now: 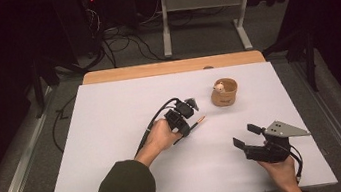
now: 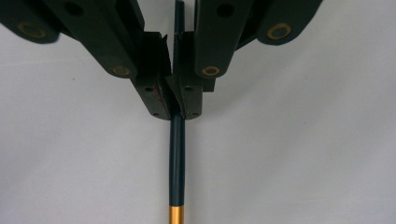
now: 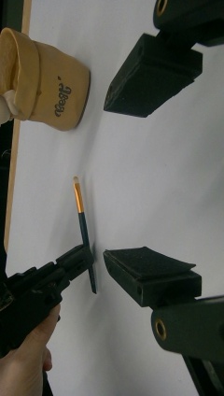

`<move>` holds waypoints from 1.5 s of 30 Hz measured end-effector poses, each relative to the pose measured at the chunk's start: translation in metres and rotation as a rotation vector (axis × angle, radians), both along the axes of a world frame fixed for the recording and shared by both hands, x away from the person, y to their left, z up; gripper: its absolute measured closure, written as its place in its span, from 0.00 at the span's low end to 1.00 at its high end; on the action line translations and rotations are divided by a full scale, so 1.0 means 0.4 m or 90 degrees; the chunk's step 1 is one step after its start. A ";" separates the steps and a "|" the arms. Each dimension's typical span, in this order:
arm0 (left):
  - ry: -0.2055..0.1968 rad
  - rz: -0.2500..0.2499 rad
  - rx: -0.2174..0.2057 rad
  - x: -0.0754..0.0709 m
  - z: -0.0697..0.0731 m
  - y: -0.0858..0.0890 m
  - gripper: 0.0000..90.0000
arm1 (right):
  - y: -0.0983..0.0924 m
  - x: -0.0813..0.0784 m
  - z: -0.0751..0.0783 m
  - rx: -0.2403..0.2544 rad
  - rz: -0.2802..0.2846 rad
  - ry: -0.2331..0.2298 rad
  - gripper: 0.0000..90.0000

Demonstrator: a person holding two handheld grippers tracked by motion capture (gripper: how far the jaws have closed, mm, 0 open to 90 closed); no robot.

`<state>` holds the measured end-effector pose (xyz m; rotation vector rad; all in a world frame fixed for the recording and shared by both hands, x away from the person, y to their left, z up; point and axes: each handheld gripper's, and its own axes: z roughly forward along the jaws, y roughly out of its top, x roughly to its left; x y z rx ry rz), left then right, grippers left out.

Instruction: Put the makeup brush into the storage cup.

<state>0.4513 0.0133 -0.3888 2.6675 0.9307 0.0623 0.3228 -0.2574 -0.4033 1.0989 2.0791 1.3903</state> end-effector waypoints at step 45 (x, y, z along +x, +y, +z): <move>-0.100 0.008 -0.195 -0.125 0.074 0.181 0.93 | 0.007 0.001 -0.006 -0.013 -0.002 0.010 0.29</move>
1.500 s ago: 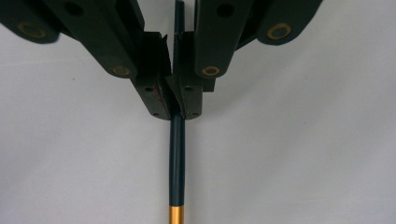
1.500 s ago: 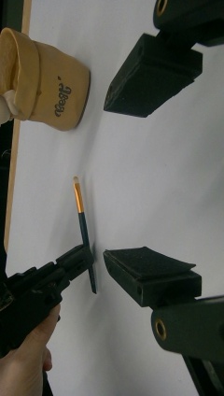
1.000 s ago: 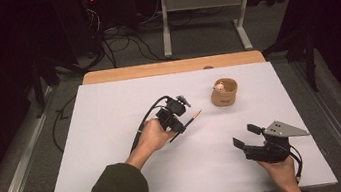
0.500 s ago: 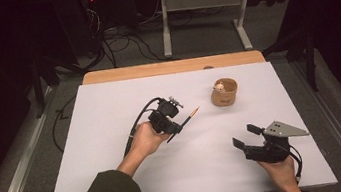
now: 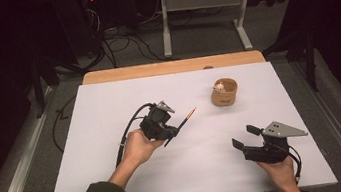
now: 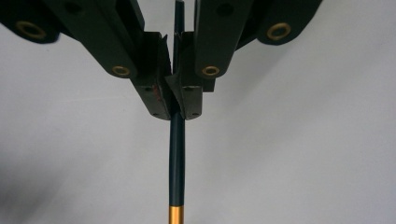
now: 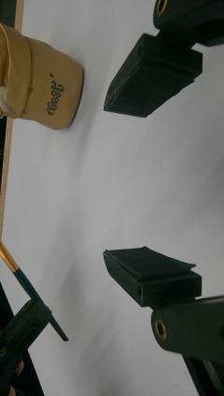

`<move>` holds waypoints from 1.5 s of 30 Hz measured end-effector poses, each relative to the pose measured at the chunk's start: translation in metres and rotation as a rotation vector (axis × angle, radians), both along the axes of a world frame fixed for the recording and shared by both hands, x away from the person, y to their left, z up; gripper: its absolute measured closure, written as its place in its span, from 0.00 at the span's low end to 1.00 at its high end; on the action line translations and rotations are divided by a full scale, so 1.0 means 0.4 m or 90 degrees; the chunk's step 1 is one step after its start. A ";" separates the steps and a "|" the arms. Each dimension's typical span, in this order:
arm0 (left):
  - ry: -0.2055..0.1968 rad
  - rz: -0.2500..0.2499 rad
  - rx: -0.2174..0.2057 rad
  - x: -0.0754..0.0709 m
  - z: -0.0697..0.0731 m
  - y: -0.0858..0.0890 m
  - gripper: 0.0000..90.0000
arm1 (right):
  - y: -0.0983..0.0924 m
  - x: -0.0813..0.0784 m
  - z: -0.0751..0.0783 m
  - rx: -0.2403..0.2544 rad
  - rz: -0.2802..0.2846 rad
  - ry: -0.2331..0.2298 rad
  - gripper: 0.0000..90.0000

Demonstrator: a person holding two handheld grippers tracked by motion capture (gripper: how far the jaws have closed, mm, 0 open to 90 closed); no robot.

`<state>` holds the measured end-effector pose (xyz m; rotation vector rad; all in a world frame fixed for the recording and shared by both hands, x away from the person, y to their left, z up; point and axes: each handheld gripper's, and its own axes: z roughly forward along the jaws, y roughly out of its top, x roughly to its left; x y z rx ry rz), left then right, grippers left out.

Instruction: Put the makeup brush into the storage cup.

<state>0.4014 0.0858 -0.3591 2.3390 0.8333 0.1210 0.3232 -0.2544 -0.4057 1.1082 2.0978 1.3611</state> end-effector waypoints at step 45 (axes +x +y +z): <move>-0.062 0.023 -0.121 -0.167 -0.032 0.139 0.93 | 0.004 -0.005 0.002 -0.001 -0.004 -0.006 0.29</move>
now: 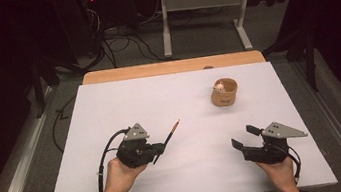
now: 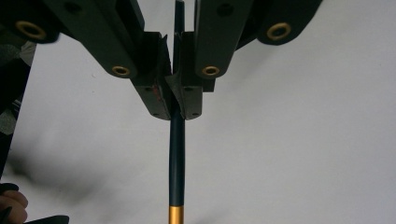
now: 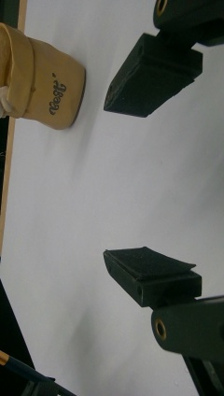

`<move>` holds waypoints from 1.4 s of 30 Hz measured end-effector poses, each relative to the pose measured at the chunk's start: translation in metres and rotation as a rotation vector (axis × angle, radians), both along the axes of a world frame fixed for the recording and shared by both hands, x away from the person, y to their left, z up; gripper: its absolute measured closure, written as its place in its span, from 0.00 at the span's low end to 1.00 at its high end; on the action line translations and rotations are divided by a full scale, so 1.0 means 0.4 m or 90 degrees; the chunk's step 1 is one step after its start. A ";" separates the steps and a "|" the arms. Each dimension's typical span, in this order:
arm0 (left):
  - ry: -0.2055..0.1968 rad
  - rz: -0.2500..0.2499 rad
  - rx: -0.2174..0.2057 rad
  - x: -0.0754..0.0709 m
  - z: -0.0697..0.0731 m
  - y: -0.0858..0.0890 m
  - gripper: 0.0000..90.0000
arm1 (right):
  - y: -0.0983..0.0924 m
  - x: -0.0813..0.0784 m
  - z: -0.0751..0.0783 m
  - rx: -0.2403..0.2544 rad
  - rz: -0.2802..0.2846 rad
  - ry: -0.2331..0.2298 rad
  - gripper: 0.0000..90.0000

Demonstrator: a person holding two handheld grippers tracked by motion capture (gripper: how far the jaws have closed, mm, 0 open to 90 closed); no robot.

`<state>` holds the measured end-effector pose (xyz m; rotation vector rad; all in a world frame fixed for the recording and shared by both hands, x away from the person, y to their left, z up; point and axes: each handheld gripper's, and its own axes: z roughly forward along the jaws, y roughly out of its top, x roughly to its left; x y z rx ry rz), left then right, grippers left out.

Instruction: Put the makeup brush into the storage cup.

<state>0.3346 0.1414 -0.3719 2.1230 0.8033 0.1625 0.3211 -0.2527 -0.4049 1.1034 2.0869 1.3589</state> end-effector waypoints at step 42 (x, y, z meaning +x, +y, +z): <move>-0.034 -0.038 -0.002 -0.015 0.000 -0.051 0.93 | 0.107 -0.005 0.061 -0.005 0.138 0.007 0.35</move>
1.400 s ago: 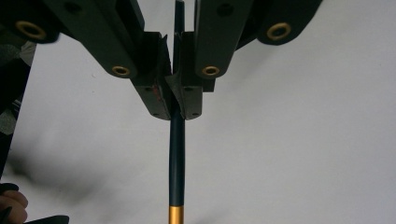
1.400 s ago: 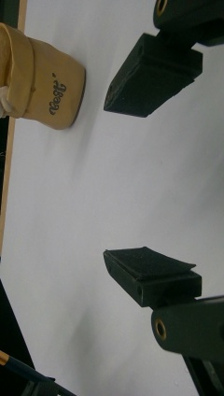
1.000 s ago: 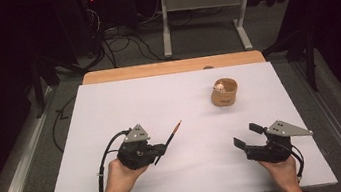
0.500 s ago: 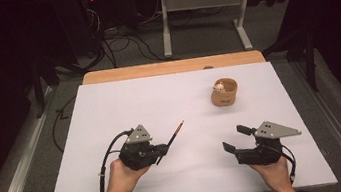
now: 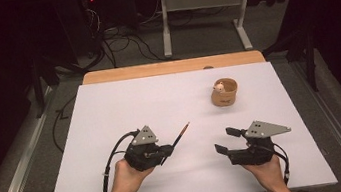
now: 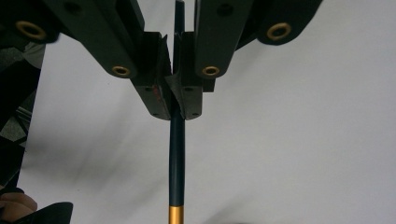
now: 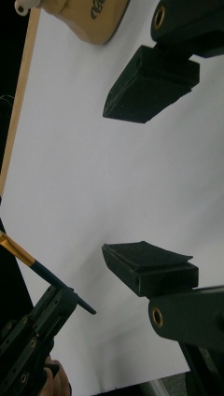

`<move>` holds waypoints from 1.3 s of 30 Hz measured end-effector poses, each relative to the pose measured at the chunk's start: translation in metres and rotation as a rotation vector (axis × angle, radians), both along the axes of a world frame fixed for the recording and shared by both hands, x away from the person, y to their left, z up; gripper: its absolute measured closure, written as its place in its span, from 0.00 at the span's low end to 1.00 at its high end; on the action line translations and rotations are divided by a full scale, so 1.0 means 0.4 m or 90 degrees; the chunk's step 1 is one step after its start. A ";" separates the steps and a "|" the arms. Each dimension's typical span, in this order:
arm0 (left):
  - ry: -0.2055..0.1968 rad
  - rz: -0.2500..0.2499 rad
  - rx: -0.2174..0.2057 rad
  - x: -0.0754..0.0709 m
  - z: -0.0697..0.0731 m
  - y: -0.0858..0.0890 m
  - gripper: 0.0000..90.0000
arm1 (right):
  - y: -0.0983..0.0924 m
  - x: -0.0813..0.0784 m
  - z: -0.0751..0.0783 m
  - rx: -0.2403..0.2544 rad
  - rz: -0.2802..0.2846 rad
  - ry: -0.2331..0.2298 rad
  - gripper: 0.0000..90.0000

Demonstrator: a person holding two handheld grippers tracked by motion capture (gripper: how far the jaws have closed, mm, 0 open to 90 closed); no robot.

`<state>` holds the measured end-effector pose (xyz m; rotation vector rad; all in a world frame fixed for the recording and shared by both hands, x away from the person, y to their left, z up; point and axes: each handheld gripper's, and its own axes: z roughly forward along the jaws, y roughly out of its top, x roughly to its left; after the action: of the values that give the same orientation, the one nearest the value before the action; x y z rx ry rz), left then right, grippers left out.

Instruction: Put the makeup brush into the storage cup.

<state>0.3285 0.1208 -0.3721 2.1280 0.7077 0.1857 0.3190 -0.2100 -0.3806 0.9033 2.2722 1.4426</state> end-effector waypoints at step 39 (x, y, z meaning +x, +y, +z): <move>-0.045 -0.030 0.011 -0.009 0.003 -0.047 0.93 | 0.115 0.030 0.000 0.048 0.088 0.048 0.42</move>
<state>0.3251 0.1020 -0.3709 2.1417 0.6163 0.2420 0.3312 -0.1642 -0.3807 0.8493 2.3915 1.5879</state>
